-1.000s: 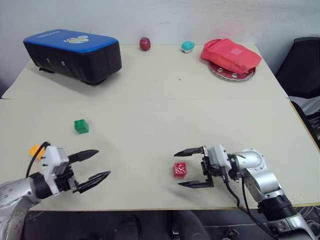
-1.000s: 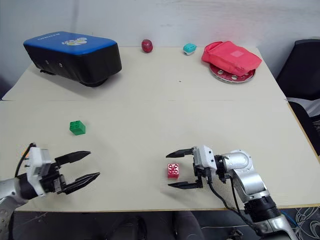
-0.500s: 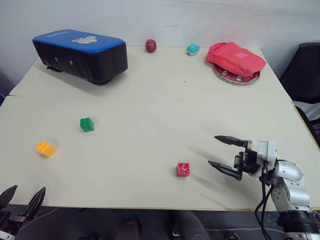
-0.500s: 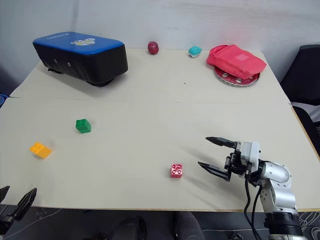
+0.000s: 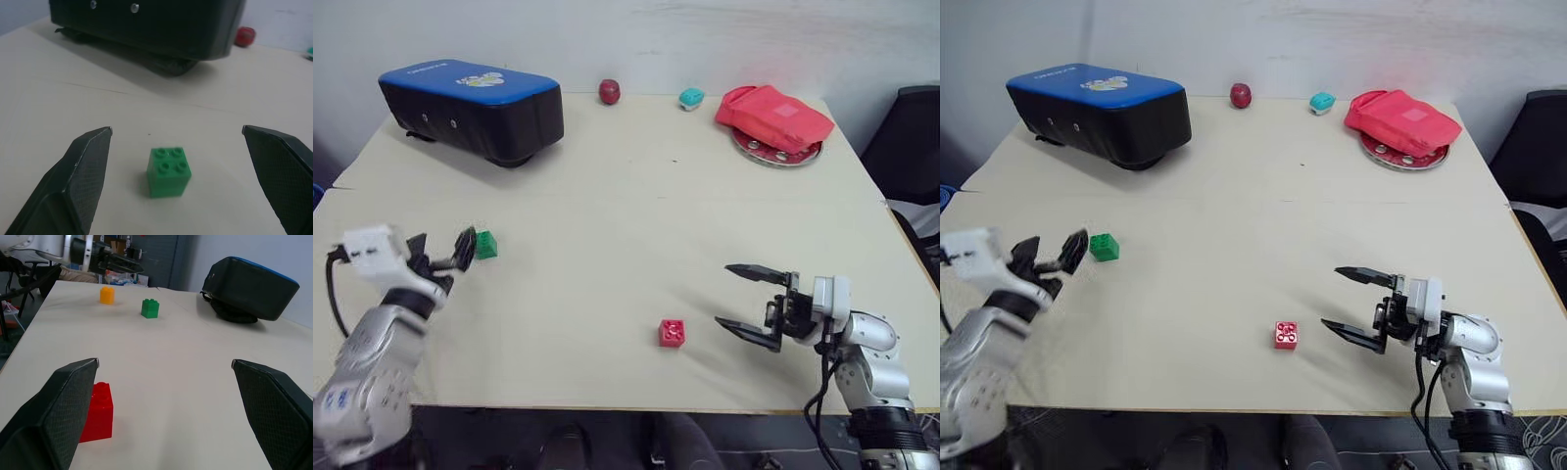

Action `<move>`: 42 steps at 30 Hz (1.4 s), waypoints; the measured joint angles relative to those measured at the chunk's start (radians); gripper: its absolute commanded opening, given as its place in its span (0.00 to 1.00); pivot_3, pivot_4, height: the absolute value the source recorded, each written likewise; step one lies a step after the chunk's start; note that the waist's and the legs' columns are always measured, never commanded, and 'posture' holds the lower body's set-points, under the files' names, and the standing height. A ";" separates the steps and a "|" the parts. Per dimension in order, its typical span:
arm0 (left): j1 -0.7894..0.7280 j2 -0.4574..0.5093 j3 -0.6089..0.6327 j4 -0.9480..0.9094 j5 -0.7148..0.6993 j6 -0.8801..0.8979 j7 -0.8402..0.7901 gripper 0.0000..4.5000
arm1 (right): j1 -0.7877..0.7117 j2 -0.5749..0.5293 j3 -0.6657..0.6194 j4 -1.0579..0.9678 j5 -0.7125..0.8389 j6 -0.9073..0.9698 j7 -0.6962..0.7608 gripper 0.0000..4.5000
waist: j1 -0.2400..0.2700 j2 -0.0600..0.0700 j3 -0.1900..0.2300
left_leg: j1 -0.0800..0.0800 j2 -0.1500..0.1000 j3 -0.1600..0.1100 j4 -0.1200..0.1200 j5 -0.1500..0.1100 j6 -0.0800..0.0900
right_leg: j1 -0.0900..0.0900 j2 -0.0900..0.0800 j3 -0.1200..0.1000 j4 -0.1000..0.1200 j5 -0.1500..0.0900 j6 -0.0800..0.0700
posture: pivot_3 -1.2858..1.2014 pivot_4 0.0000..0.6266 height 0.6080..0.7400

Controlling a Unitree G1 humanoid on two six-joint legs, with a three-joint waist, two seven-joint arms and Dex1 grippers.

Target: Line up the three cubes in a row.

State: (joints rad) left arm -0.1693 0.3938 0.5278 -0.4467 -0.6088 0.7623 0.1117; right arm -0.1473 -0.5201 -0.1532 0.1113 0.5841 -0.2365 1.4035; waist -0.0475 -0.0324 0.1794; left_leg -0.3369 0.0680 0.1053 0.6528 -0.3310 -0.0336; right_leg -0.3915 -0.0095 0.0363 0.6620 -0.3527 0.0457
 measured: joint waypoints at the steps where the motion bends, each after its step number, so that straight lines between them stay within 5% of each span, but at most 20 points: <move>1: -0.041 0.002 -0.019 0.036 0.024 0.012 0.024 1.00 | 0.000 0.000 0.001 0.000 0.000 0.000 0.002 0.99 | 0.000 0.000 0.000 | 0.000 0.000 0.000 0.000 0.001 -0.001 | 0.000 0.000 0.000 0.000 0.000 0.000 | 0.52 0.24 1.00; 10: -0.192 -0.006 -0.173 0.302 0.169 0.015 0.023 1.00 | 0.005 0.000 -0.001 0.001 0.000 -0.003 0.011 0.99 | 0.010 0.000 0.000 | 0.000 0.000 0.001 0.000 0.001 -0.002 | -0.001 0.000 0.000 0.001 0.000 0.000 | 0.52 0.24 1.00; 21: -0.188 -0.030 -0.213 0.308 0.222 0.025 -0.008 0.34 | 0.018 0.001 -0.001 -0.017 -0.001 -0.003 -0.017 1.00 | 0.019 0.000 0.000 | 0.000 0.000 0.000 0.001 0.002 -0.003 | -0.001 0.000 0.000 0.001 0.000 0.000 | 0.52 0.24 1.00; 24: -0.188 -0.030 -0.195 0.311 0.211 0.009 -0.062 0.33 | 0.022 0.001 -0.001 -0.031 -0.002 -0.002 -0.029 1.00 | 0.020 0.000 0.000 | 0.000 0.000 0.000 0.001 0.002 -0.003 | -0.001 0.000 0.000 0.001 0.000 0.000 | 0.52 0.24 1.00; 28: -0.175 0.053 -0.193 0.290 0.079 -0.074 -0.401 0.33 | 0.039 -0.009 -0.006 -0.045 -0.004 0.000 -0.048 1.00 | 0.020 0.000 0.000 | -0.001 0.000 0.001 0.001 0.002 -0.003 | -0.002 0.000 0.000 0.001 0.000 0.000 | 0.52 0.24 1.00; 31: -0.138 0.233 -0.217 0.217 -0.037 -0.126 -0.791 0.33 | 0.074 -0.054 -0.024 -0.077 -0.002 0.004 -0.050 1.00 | 0.015 0.001 0.001 | 0.000 0.000 0.002 -0.001 0.002 -0.004 | -0.002 0.000 0.000 0.001 -0.001 -0.001 | 0.52 0.24 1.00; 35: -0.093 0.442 -0.370 0.189 -0.009 -0.238 -1.189 0.33 | 0.170 -0.136 -0.059 -0.130 0.005 0.022 -0.015 1.00 | 0.019 0.006 0.003 | 0.001 -0.001 0.002 -0.002 0.002 -0.004 | 0.000 0.000 0.001 0.000 -0.001 -0.002 | 0.52 0.24 1.00; 38: -0.114 0.462 -0.552 0.199 0.081 -0.326 -1.350 0.33 | 0.242 -0.170 -0.073 -0.190 0.021 0.043 0.004 1.00 | 0.021 0.007 0.003 | 0.001 -0.002 0.001 -0.001 0.002 -0.002 | 0.001 0.000 0.001 -0.001 -0.001 -0.001 | 0.52 0.24 1.00; 42: -0.154 0.384 -0.699 0.226 0.164 -0.356 -1.366 0.33 | 0.297 -0.177 -0.095 -0.255 0.032 0.064 -0.010 1.00 | 0.017 0.006 0.003 | 0.000 -0.001 0.001 -0.002 0.002 -0.001 | -0.001 0.001 0.002 -0.001 0.000 0.000 | 0.52 0.24 1.00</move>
State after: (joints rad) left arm -0.3231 0.7778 -0.1714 -0.2207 -0.4445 0.4064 -1.2545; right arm 0.1501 -0.6976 -0.2483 -0.1438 0.6161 -0.1720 1.3931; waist -0.0301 -0.0260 0.1824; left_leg -0.3373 0.0667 0.1065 0.6513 -0.3292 -0.0345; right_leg -0.3920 -0.0087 0.0387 0.6610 -0.3530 0.0453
